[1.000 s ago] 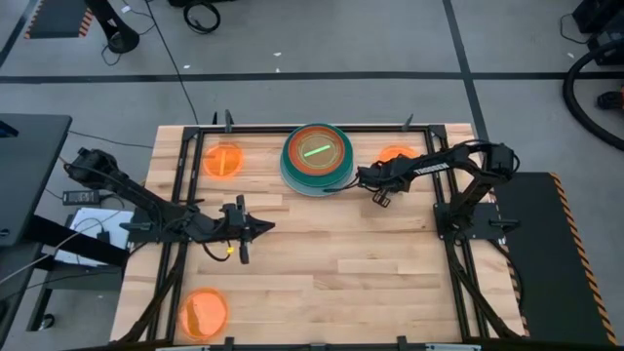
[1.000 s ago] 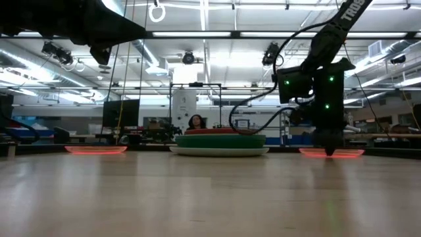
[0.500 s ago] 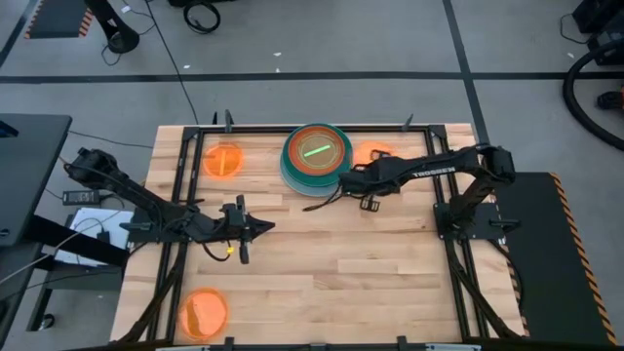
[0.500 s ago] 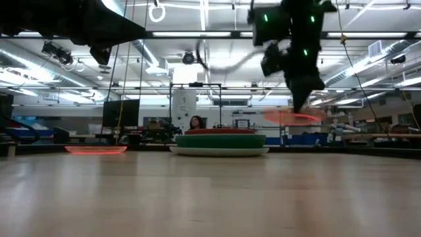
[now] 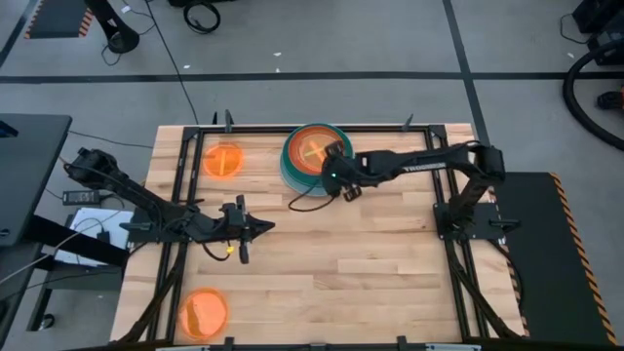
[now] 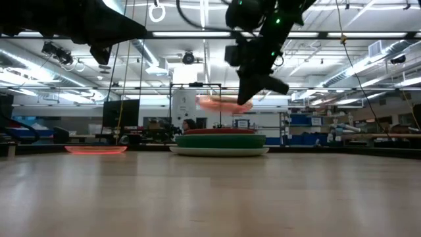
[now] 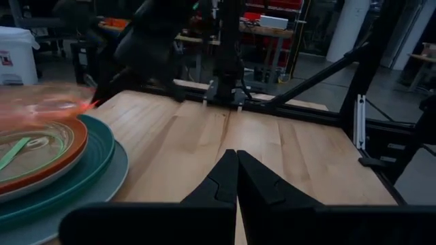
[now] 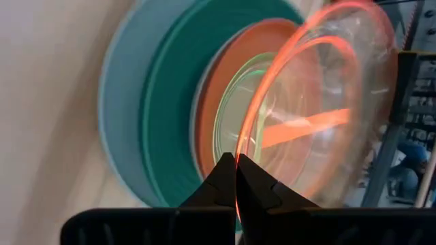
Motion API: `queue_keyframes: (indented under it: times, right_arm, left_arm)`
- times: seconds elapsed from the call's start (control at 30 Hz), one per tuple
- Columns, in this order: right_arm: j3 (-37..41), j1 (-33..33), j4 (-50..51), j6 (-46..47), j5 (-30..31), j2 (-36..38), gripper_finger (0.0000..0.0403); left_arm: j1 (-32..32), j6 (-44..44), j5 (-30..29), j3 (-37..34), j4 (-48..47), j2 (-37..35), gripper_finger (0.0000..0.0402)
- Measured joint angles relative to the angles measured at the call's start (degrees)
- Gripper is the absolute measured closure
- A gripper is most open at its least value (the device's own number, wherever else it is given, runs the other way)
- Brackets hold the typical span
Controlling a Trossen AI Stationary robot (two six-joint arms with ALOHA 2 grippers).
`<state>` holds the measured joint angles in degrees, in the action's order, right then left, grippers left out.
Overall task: Stack plastic plates
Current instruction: Stack the top right orange plate on top of light green plate
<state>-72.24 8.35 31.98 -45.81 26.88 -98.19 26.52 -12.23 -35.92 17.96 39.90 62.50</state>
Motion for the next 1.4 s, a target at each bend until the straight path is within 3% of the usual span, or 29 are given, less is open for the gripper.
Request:
queue_keyframes:
  times: [0.27, 1.07, 1.4]
  right_arm:
    - [0.01, 3.72, -7.09, -7.77, -1.03, -6.23, 0.0398]
    - [0.01, 8.18, -10.14, -1.72, -2.43, -10.41, 0.0381]
    - [0.01, 8.18, -10.59, -1.71, -2.56, -10.39, 0.0350]
  left_arm:
    - [0.00, 1.29, 0.00, 0.00, 0.18, 0.00, 0.0392]
    - [0.07, 1.29, 0.00, 0.00, 0.53, 0.00, 0.0392]
    - [0.07, 1.25, 0.00, 0.00, 0.53, 0.00, 0.0392]
